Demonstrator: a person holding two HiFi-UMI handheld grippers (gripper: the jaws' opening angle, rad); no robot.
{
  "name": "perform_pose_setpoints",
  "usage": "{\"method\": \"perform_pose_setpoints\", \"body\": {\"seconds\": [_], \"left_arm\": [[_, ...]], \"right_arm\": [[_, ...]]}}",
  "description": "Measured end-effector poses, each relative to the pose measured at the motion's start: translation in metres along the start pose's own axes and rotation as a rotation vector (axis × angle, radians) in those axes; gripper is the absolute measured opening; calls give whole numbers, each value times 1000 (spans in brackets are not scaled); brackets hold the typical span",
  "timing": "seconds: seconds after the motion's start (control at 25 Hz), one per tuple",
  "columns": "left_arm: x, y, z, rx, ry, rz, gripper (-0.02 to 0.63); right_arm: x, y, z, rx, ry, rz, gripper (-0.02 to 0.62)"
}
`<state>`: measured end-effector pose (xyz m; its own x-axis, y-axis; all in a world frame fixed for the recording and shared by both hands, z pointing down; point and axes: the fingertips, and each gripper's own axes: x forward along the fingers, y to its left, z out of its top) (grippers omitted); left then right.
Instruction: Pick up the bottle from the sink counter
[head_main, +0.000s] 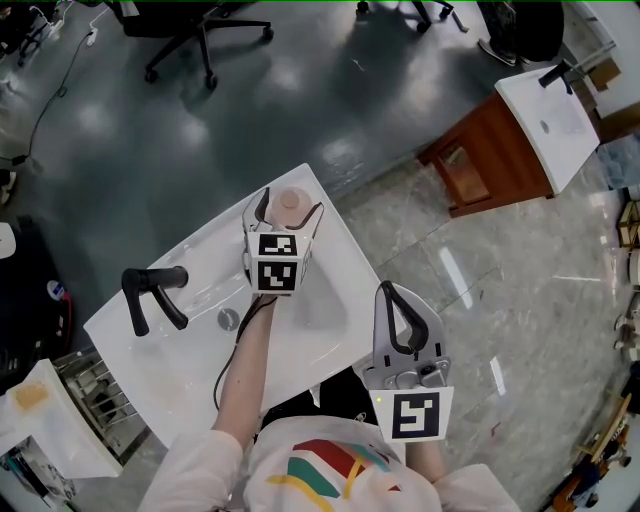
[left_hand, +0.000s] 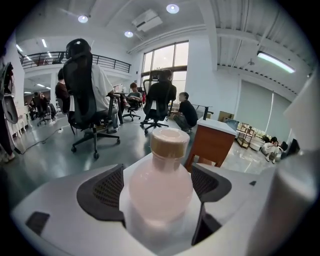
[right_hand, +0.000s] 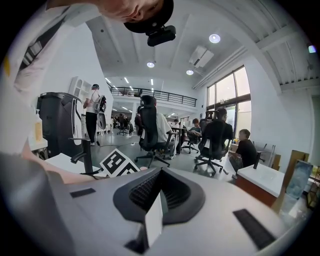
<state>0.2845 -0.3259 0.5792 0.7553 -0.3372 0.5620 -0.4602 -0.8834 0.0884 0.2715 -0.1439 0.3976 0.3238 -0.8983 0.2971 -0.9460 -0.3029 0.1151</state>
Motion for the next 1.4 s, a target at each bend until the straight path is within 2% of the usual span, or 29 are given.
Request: {"method": "perform_pose_setpoints", "body": {"seconds": [0.16,0.4,0.72,1.0,1.2,1.4], "left_arm": [[5,-1,-5,-11,11,-9,399],[9,-2,-11,75,44,27,399],[9,-1,-12,71,50,36,399],[9,1,-9,66,34,48,399],[8,-2,-10,67,30,28,399],[-4,-6,6,63,-37,20,399]], "right_arm": [[3,1,1,-7,-4,6,12],[3,2,-4,8,11,2,12],[3,6,-6,15,8,8,12],[1,15,-8,22,18,40,12],[1,18,-6,20,6,52,12],[-1,18,-3,9,4,53,12]]}}
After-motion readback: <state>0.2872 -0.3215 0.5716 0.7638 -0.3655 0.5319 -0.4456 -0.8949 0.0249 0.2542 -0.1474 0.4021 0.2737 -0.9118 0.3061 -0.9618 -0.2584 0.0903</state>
